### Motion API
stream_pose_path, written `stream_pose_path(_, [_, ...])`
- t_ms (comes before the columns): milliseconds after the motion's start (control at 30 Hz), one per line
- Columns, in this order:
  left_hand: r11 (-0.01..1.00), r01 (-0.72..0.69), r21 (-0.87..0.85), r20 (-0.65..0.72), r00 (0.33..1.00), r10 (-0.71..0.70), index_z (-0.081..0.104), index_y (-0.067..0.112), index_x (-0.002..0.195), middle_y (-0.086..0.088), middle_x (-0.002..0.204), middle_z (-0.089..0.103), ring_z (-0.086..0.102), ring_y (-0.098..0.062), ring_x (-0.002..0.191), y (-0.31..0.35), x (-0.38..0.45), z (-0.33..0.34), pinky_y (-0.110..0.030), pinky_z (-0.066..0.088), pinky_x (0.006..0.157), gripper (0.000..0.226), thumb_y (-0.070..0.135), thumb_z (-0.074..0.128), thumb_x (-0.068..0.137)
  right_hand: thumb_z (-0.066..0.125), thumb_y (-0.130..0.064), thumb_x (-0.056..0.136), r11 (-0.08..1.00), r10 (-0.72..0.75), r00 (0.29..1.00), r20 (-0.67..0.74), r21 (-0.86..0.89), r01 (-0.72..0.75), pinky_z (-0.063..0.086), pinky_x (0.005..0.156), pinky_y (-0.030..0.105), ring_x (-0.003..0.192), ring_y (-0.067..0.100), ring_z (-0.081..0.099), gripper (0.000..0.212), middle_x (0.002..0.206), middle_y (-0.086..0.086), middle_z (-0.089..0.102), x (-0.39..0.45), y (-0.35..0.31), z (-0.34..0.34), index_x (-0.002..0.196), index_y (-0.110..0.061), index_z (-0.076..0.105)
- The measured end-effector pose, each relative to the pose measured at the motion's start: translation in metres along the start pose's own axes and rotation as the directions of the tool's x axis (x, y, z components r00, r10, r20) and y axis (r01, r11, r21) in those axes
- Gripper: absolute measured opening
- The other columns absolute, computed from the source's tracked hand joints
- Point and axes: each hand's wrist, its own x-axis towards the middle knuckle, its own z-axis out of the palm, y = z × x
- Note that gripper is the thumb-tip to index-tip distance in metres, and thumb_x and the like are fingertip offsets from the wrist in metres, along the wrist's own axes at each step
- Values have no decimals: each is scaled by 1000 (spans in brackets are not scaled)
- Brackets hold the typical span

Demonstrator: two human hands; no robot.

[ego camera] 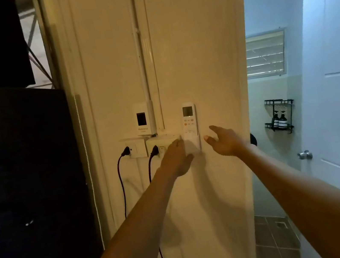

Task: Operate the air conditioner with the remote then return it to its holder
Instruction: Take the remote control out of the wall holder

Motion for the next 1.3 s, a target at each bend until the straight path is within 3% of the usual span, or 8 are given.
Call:
stream_pose_path(167, [982,-8,-191,-182,983,-27,6,2,145,-16,156,10,6,-30,144,20,27,46,-40,13,119,67,26,43,95,43,-48,90,981,-29,992,-119,189,51,38,106,43,128,25,48,57,144,6,47,42,5,-9,141,-25,35])
stream_pose_path(267, [977,6,-213,-289,955,-69,3,0,144,-19,156,5,-2,-32,144,22,35,71,-39,3,117,79,53,14,88,43,-48,89,968,-37,987,-159,238,75,42,101,42,121,24,54,51,133,5,58,61,6,-9,135,-27,42])
stream_pose_path(333, [974,10,-226,-385,918,-98,4,2,144,-19,156,7,3,-33,144,18,41,90,-41,9,117,91,64,4,79,44,-47,89,957,-52,984,-170,273,98,42,98,39,117,22,56,47,127,3,62,70,7,-6,132,-28,45])
stream_pose_path(533, [938,60,-341,-487,843,-230,7,6,146,-15,155,14,11,-31,144,15,64,113,-43,29,113,73,45,37,92,50,-42,89,944,-76,965,-250,295,151,48,83,32,100,16,63,39,112,0,70,94,6,10,122,-23,55])
stream_pose_path(833, [874,-22,-485,-588,748,-308,5,19,146,-5,155,15,16,-23,143,16,75,125,-40,41,106,74,40,49,90,68,-47,74,905,-12,945,-326,399,150,59,75,43,73,18,72,16,83,0,75,129,2,15,69,-33,59])
stream_pose_path(933, [867,-33,-498,-593,742,-313,9,18,146,-4,155,18,20,-22,142,14,77,126,-34,40,103,74,37,54,89,72,-45,70,902,5,943,-331,409,139,59,74,44,74,19,72,20,83,2,75,130,1,17,61,-35,58])
stream_pose_path(1133, [833,-50,-551,-584,736,-342,14,18,145,-2,154,21,20,-18,141,15,74,123,-19,26,101,75,34,59,87,76,-42,68,903,31,955,-295,418,100,58,79,42,79,19,71,29,91,3,76,125,-1,15,86,-19,74])
stream_pose_path(1300, [826,-54,-561,-582,735,-347,19,17,144,-2,153,24,19,-16,142,15,71,120,-19,21,103,76,30,63,84,79,-46,60,895,74,965,-253,442,48,59,76,43,76,19,72,21,83,0,76,125,0,12,55,-33,64])
